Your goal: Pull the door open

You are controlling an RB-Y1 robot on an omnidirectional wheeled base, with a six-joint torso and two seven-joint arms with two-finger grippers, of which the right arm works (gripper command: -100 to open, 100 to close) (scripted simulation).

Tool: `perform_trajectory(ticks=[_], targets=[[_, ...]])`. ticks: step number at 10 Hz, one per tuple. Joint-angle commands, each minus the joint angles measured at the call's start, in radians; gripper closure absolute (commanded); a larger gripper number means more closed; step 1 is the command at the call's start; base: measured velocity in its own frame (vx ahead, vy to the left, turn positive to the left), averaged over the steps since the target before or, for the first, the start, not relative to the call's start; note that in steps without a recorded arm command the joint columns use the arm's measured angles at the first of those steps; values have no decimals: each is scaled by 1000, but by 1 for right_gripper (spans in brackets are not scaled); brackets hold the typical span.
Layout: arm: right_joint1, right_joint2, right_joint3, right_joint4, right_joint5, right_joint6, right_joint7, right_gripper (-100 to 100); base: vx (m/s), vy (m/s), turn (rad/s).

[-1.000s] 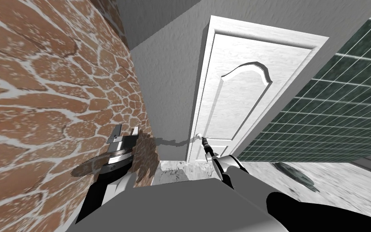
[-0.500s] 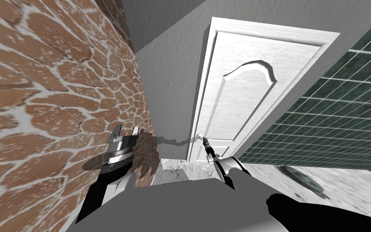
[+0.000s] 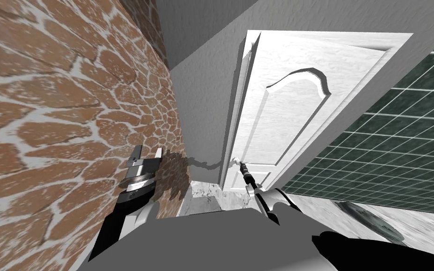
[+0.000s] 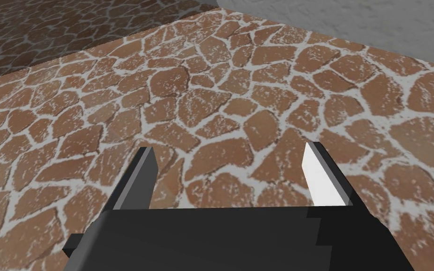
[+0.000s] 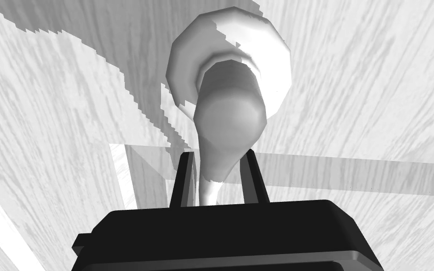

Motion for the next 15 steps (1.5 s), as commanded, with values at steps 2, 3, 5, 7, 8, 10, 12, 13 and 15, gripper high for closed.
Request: perform_trajectory(ticks=[2,3,5,7,8,10,12,13,15], targets=[[-11,0,4,43,4,-44,-7,100,-56,-18,14],[14,-15,12,40,9,-82,-28,100,-55,-32,150],[38,-28,19,38,15,-116,-46,100,-78,-28,123],[57,-39,25,37,19,-144,-62,100,-85,-33,87],[65,-44,27,38,21,-156,-68,100,-97,-46,109],[59,-42,27,54,21,-159,-69,100,-41,-18,14],[79,-57,55,46,43,-202,-102,100,-172,-66,103],[86,-64,65,46,51,-219,-115,100,-194,-79,92],[95,-73,81,47,63,-245,-134,100,-188,-76,62]])
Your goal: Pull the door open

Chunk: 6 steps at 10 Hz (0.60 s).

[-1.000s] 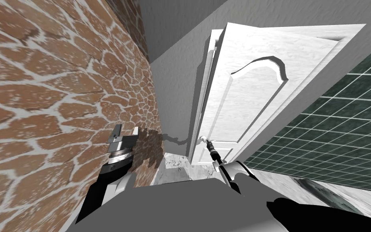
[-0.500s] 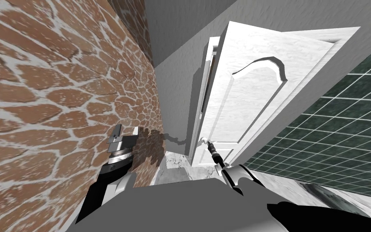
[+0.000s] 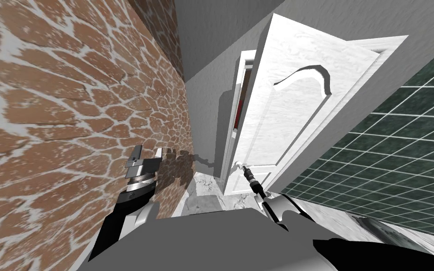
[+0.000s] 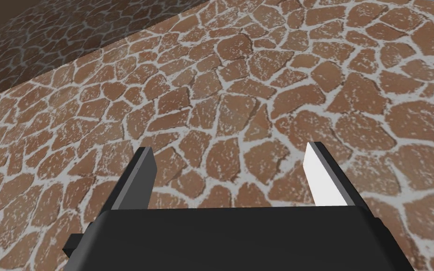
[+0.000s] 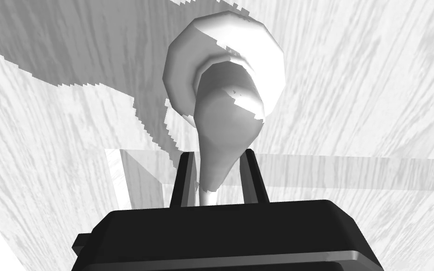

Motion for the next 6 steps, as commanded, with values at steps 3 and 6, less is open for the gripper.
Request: perform_trajectory(ticks=[3,6], targets=[[11,-15,28,16,22,-55,-34,100,-149,-78,58],[25,-16,32,2,25,-48,-38,100,-54,-20,17]])
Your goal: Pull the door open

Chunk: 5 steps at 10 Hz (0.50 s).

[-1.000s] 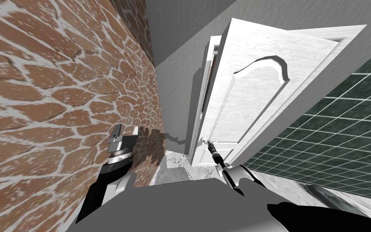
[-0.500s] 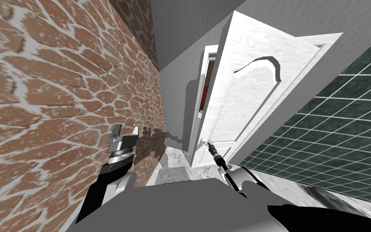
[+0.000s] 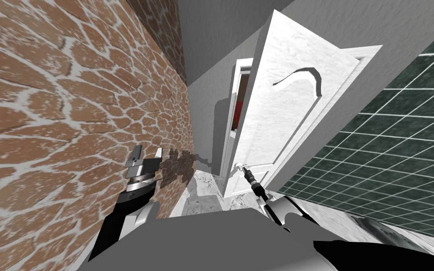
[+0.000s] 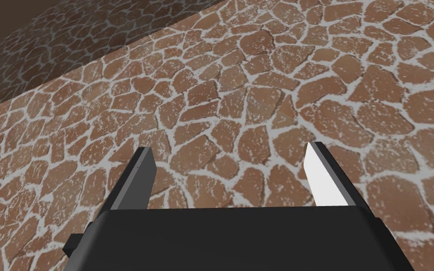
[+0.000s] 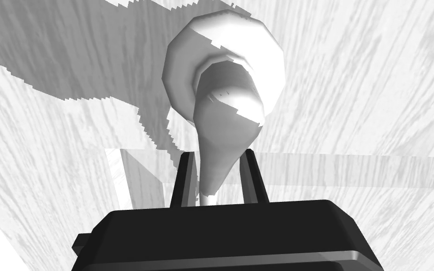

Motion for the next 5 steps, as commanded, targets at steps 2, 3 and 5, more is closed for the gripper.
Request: perform_trajectory(ticks=[2,3,5], targets=[[9,-10,21,-1,17,-39,-17,100,-95,-43,21],[14,-16,34,-1,27,-62,-27,100,-156,-60,13],[17,-19,40,-5,32,-74,-32,100,-130,-61,1]])
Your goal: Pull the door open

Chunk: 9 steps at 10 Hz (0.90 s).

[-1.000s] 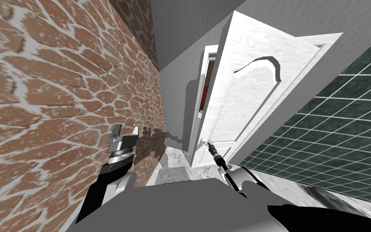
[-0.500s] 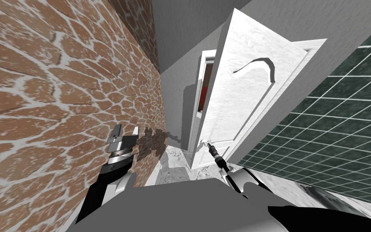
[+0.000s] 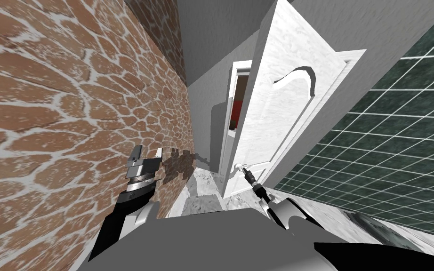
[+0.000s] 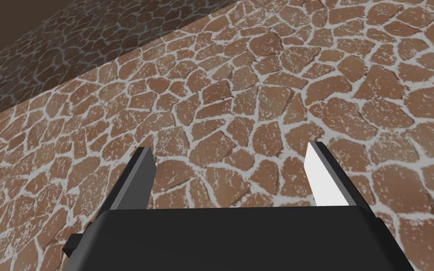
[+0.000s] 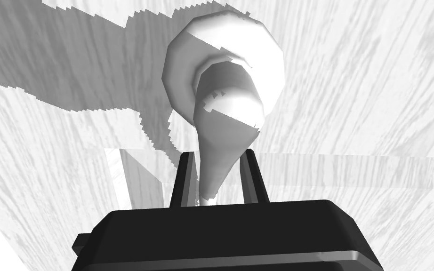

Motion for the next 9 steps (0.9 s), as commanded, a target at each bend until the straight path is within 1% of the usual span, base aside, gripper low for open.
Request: perform_trajectory(ticks=[1,3,4,6,7,8,9], targets=[[-15,5,4,39,4,-29,1,100,-43,-23,-9],[-4,-8,31,45,25,-79,-21,100,-88,-62,13],[-1,-11,37,46,30,-90,-26,100,-116,-102,29],[-1,-11,37,46,30,-90,-26,100,-58,-40,3],[3,-16,47,50,38,-110,-34,100,-37,-43,-2],[-10,-12,43,74,35,-104,-30,100,-19,-30,7],[7,-20,41,71,31,-129,-34,100,-90,-48,194]])
